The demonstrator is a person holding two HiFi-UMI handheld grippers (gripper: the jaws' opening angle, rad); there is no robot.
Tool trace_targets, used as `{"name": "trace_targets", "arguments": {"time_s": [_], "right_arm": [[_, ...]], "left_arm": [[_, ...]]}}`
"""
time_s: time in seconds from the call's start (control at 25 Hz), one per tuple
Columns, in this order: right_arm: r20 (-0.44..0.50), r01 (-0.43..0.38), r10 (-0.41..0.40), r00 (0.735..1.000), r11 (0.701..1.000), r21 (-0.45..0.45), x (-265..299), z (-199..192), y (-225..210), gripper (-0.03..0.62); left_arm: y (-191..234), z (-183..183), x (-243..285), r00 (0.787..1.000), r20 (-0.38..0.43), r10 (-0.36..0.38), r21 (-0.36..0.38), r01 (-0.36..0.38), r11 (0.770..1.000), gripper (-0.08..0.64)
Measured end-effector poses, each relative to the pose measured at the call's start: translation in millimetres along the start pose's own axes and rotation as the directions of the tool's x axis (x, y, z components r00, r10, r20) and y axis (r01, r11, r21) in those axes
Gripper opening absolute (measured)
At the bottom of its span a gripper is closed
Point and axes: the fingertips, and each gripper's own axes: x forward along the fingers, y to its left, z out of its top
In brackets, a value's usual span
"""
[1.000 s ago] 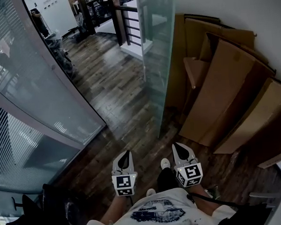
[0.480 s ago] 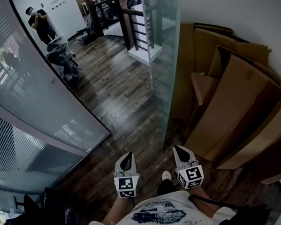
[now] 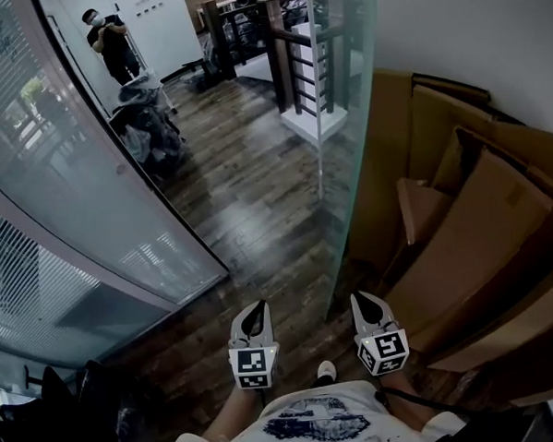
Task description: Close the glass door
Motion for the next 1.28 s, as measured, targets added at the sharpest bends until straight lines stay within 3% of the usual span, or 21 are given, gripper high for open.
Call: {"name": "trace_targets", "arguments": {"time_s": [0.64, 1.0, 1.08, 1.2, 1.28], "right_arm": [[-0.012, -0.140, 0.140, 0.990, 0.990, 0.004, 41.1, -10.6, -39.7, 0.008], [0.002, -0.214, 0.214, 0.977, 0.975, -0.052, 72.4, -2.7, -63.8, 0.008], [-0.013, -0.246, 0.246, 0.969, 0.969, -0.030, 84.1, -6.5, -70.0, 0.098], [-0.037, -0.293, 0.292, 0.956, 0.954, -0.056, 97.5, -11.5, -76.3, 0.124], [-0.045, -0.344, 0.342, 0.939, 0.937, -0.063, 106.3, -11.6, -75.7, 0.183]], "left_arm": [[6.4, 8.6, -0.1, 0.991, -0.019, 0.129, 0.005, -0.129, 0.992, 0.003], [2.5, 12.1, 15.6, 0.994, -0.021, 0.106, 0.009, -0.106, 0.994, 0.003], [3.8, 13.2, 20.6, 0.994, -0.019, 0.105, 0.008, -0.105, 0.994, 0.003], [6.7, 11.5, 24.3, 0.994, -0.026, 0.109, 0.006, -0.108, 0.994, 0.002], [9.3, 8.1, 26.7, 0.993, -0.037, 0.109, 0.003, -0.109, 0.994, 0.002]]}}
